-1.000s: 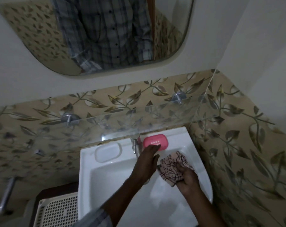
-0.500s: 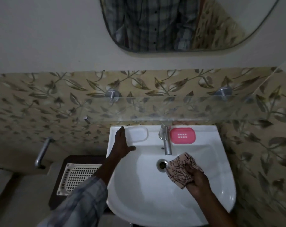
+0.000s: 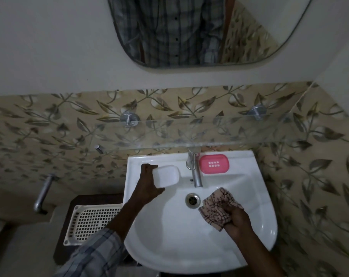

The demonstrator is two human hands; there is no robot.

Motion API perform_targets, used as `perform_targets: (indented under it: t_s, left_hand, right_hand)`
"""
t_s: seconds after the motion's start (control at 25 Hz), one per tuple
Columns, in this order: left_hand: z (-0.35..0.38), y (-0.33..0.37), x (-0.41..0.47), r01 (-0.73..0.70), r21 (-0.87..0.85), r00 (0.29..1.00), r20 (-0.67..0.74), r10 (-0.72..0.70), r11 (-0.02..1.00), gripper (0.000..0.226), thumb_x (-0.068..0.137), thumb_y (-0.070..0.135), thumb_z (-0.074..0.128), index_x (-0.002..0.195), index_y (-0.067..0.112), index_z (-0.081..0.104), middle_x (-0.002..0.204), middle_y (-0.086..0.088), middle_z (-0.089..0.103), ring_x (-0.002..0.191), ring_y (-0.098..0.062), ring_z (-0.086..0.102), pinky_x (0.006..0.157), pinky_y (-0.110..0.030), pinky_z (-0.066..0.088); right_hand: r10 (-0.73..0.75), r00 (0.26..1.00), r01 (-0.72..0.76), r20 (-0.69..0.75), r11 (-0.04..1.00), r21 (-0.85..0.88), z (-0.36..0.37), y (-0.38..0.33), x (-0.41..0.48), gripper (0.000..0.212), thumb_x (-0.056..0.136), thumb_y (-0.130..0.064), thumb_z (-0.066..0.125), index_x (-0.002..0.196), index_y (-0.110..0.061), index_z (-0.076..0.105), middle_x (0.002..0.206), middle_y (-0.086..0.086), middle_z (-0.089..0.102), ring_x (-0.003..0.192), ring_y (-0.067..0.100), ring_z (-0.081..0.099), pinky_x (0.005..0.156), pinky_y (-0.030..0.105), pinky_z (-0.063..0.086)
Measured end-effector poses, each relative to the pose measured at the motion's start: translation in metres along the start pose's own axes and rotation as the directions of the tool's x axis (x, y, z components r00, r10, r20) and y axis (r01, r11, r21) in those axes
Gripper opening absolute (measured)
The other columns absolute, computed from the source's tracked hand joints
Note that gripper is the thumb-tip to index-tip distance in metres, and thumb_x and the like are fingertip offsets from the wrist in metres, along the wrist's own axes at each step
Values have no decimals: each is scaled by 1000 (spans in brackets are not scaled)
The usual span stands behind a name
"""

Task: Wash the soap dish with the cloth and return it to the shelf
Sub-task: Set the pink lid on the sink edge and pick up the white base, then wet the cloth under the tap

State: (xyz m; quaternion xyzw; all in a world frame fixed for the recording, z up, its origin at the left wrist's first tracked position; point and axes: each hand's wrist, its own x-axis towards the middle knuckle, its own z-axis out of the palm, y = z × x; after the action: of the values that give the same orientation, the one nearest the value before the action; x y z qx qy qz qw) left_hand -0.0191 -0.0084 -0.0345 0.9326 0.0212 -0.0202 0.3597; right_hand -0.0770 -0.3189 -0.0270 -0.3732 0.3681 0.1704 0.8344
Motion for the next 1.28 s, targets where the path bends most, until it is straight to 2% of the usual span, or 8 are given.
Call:
perform_targets:
  t_s: [0.24, 0.48, 0.6, 0.8, 1.04, 1.12, 1.2, 1.28]
  left_hand:
    - [24, 43, -57, -285, 165, 953, 158, 260, 944, 93, 59, 2, 76, 144, 3, 37, 139, -13, 34, 122, -31, 45, 101, -30, 43]
    - [19, 72, -73, -610, 499, 783, 262, 564, 616, 80, 70, -15, 25, 148, -3, 33, 138, -20, 40, 88, -31, 49, 70, -36, 47]
    - [5, 72, -68, -625, 494, 772, 273, 574, 605, 90, 64, -16, 52, 150, -4, 27, 141, -21, 35, 101, -35, 53, 80, -40, 52]
    - [-5, 68, -67, -498, 241, 867, 168, 469, 833, 90, 63, -5, 66, 146, -5, 29, 143, -22, 35, 129, -37, 42, 104, -49, 45]
    - [-5, 90, -71, -699, 379, 715, 365, 597, 606, 98, 68, 9, 64, 156, 9, 20, 140, -17, 39, 124, -34, 40, 110, -46, 36]
    - [-10, 91, -64, -533, 177, 821, 343, 455, 828, 108, 73, 16, 69, 159, 18, 3, 139, -9, 37, 111, -24, 49, 97, -33, 48]
    - [-17, 88, -60, -117, -157, 969, 197, 147, 981, 102, 81, 24, 73, 158, 25, 5, 142, 1, 40, 108, -16, 55, 92, -30, 53]
    - [-20, 90, -60, 177, -559, 984, 116, -135, 810, 60, 94, 26, 60, 150, 29, 36, 139, 3, 54, 113, -14, 60, 93, -36, 54]
  right_hand:
    - [0, 995, 2, -99, 1000, 21, 12, -3, -6, 40, 98, 7, 38, 135, -1, 52, 126, 35, 57, 111, 48, 59, 91, 66, 49]
    - [70, 995, -68, -76, 997, 30, 10, -3, -11, 39, 98, 7, 37, 134, -1, 51, 107, 28, 67, 95, 39, 64, 58, 52, 61]
    - [68, 997, -66, -48, 997, 29, 11, -6, -16, 33, 99, 7, 36, 122, -3, 57, 89, 24, 73, 93, 38, 65, 56, 53, 61]
    - [29, 1000, -29, 1, 999, -29, 27, -9, -34, 58, 73, 7, 63, 131, 7, 54, 127, 33, 59, 118, 47, 58, 92, 60, 51]
    - [-11, 997, 12, 73, 1000, -12, 43, -14, -42, 61, 73, 5, 65, 132, 7, 53, 127, 33, 59, 104, 43, 65, 82, 56, 57]
    - [-14, 994, 10, 107, 999, 43, 45, -15, -45, 63, 71, 0, 69, 132, 5, 54, 124, 31, 61, 100, 41, 66, 85, 58, 55]
    - [-31, 990, 25, 136, 999, 41, 46, -18, -49, 57, 72, 3, 70, 128, 3, 58, 114, 29, 66, 93, 40, 69, 83, 57, 56]
    - [-83, 989, 90, 124, 995, -51, 49, -20, -51, 44, 76, 15, 65, 118, 5, 64, 104, 28, 71, 83, 39, 73, 71, 52, 60]
